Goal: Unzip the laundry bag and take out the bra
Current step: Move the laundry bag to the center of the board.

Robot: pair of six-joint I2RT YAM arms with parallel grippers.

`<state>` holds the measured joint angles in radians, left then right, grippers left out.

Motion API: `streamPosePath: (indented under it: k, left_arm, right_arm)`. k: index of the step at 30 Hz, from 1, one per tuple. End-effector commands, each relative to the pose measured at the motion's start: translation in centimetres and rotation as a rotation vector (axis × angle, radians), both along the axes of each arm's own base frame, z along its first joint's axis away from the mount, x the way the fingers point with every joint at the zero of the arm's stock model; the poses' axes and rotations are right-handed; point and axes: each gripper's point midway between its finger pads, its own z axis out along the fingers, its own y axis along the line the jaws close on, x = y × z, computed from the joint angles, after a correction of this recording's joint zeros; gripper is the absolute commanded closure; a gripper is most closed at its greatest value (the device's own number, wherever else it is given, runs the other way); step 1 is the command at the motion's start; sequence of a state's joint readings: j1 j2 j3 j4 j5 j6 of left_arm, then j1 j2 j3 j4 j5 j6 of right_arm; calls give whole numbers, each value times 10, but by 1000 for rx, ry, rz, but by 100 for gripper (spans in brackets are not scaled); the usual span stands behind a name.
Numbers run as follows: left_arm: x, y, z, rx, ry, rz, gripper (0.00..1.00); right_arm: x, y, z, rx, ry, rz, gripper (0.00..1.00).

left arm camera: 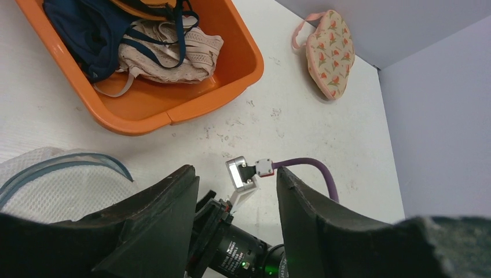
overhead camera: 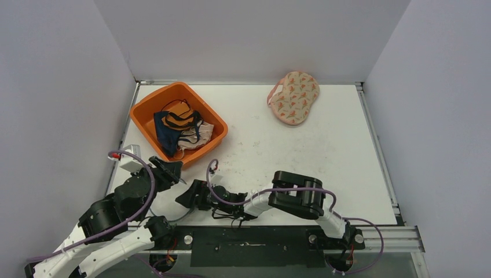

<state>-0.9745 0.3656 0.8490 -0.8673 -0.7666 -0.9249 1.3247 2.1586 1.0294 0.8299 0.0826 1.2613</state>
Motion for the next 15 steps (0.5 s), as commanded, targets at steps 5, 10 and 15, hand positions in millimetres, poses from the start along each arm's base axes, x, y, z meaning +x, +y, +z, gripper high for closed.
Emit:
streamPosePath:
  k: [5, 10, 15]
  left_arm:
    - [3, 1, -9, 22, 10, 22, 45]
    - [5, 0, -10, 47, 6, 19, 34]
    - [7, -4, -10, -1, -20, 20, 4]
  right_arm:
    - [-6, -60, -9, -181, -92, -39, 2]
    - [1, -125, 15, -295, -235, -115, 0]
    - [38, -225, 49, -522, -401, -293, 9]
